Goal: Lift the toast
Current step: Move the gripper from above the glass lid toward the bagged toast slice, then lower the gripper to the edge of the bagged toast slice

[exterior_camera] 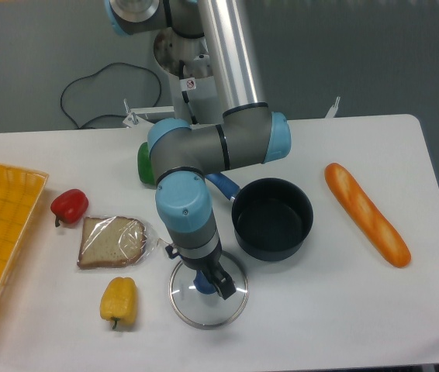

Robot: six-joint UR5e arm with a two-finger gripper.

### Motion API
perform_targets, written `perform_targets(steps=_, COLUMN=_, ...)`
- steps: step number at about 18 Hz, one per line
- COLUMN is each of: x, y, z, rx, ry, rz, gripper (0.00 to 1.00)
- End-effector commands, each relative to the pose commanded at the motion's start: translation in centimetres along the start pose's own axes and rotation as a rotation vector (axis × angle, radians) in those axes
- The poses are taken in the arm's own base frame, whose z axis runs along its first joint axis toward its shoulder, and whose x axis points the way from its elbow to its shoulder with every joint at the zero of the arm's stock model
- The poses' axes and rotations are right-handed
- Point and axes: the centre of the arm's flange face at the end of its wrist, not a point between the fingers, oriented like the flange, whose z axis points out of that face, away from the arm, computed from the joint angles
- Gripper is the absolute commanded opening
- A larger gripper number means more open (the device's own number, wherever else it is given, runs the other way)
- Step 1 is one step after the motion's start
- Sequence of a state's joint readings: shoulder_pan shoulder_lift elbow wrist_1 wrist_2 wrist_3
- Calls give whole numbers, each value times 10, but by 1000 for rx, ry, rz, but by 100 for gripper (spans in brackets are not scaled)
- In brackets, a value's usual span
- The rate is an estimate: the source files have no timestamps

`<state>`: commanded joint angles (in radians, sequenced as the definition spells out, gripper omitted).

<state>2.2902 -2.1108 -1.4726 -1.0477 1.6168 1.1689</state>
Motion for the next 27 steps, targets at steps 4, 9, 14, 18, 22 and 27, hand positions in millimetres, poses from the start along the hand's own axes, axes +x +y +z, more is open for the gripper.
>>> perform_targets(steps=4, x=0, y=-1, z=-2, rx=17, ry=4, rz=-2, gripper=100)
perform_targets(steps=9, x=5, y=0, z=-1, rx=17, ry=12, rz=-1, gripper=100)
perform_targets(steps=14, x=19, y=-9, z=-19, rx=22, ry=-8, rz=-1, gripper=100)
perform_targets(steps=18, x=57, y=-42, z=-7, rx=15, ry=24, rz=6, gripper=100)
perform_targets(steps=22, x=83, y=-64, z=-4, rx=3, ry=30, rz=59, gripper=100)
perform_targets(steps=27, x=104, y=-81, z=9, rx=-37, ry=35, rz=161, gripper=100)
